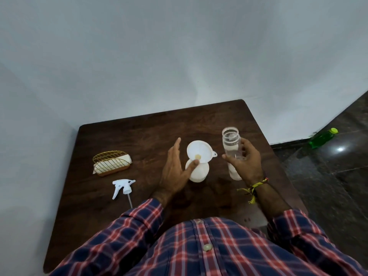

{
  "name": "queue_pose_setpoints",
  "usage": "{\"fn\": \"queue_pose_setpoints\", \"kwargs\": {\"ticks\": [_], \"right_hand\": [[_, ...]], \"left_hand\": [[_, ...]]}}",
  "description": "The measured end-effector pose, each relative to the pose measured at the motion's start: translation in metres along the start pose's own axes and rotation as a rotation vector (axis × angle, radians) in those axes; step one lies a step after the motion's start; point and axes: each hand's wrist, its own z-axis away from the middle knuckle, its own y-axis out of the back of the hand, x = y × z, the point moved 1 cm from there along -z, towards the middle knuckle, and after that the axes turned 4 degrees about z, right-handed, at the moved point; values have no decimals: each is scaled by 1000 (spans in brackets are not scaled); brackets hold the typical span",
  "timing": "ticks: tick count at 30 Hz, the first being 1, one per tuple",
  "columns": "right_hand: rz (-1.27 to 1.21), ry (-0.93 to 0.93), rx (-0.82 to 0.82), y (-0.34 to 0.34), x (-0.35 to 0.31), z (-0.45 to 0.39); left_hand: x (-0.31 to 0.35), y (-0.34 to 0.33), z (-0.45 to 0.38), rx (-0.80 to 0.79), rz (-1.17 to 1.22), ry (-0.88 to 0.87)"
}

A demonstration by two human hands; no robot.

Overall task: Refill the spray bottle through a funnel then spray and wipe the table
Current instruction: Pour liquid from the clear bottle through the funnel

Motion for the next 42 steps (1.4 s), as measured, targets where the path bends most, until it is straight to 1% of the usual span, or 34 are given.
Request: {"fn": "queue_pose_setpoints", "kwargs": {"ticks": [2, 4, 7, 10, 14, 15, 17, 21, 23, 25, 28, 30, 32, 33, 37, 39, 42], "right_hand": [[-19, -16, 23, -2, 2, 7], [-37, -45, 35, -6, 4, 15], [-93, -72, 89, -8, 0, 30], [-126, -66, 147, -9, -3, 47], [-79, -46, 163, -17, -4, 67], [-67, -43, 165, -20, -5, 71], [-48, -33, 166, -26, -7, 78], [-36, -28, 154, -41, -14, 93], [-18, -26, 148, -46, -19, 101], [6, -23, 151, -49, -26, 108], [5, -41, 173, -47, -33, 111], [13, -46, 187, -45, -38, 111], [31, -25, 156, -44, -41, 112], [43, -9, 118, -45, -43, 113], [42, 32, -18, -61, -52, 112], [24, 57, -57, -72, -59, 109], [14, 103, -135, -88, -70, 106]], "left_hand": [[-15, 8, 11, 61, -44, 62], [-31, 18, 22, 167, -82, 129], [-52, 34, 38, 284, -173, 161], [-74, 48, 55, 328, -278, 197], [-94, 61, 71, 323, -303, 307], [-98, 62, 74, 303, -312, 327], [-105, 62, 76, 213, -332, 350], [-117, 54, 68, -82, -333, 290], [-120, 48, 58, -234, -376, 258], [-123, 41, 47, -339, -449, 221], [-124, 32, 34, -406, -619, 167], [-123, 32, 32, -378, -647, 165], [-119, 35, 33, -309, -576, 187], [-114, 39, 33, -247, -510, 188], [-67, 55, 35, 109, -146, 174], [-38, 63, 35, 226, 93, 187], [7, 77, 37, 312, 587, 174]]}}
